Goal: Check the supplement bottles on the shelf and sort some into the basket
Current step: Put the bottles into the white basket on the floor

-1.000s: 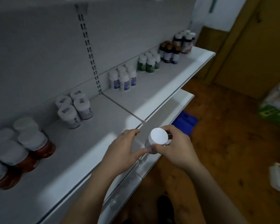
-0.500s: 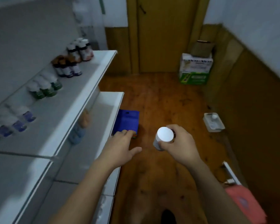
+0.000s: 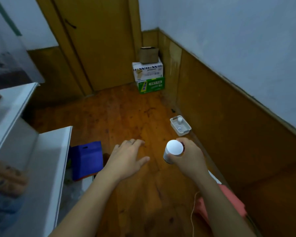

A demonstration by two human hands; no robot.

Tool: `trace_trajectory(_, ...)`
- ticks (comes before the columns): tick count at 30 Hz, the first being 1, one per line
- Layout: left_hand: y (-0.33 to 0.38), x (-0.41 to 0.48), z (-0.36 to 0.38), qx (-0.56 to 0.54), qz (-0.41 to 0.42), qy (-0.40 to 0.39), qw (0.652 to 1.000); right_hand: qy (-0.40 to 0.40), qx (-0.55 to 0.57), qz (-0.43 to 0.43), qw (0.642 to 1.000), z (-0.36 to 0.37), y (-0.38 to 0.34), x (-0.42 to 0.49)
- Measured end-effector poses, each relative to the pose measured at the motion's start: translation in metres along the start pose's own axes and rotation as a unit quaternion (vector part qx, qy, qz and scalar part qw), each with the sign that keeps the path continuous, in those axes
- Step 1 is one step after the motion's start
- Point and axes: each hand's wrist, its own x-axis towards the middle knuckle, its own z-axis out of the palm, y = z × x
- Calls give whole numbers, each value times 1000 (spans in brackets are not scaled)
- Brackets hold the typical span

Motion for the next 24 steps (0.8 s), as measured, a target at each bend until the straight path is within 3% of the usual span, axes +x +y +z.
trace_trajectory(12,-66,170,5,-40,51,-28,997,35,-46,73,996,35,-24,152)
trace_trajectory(18,-115,273,-16,-49,69,-79,993,48,-58,131,988,59,-60,241)
trace_trajectory(24,-121,360,-33,-47,109,-86,989,81,-42,160,983,56,-68,308)
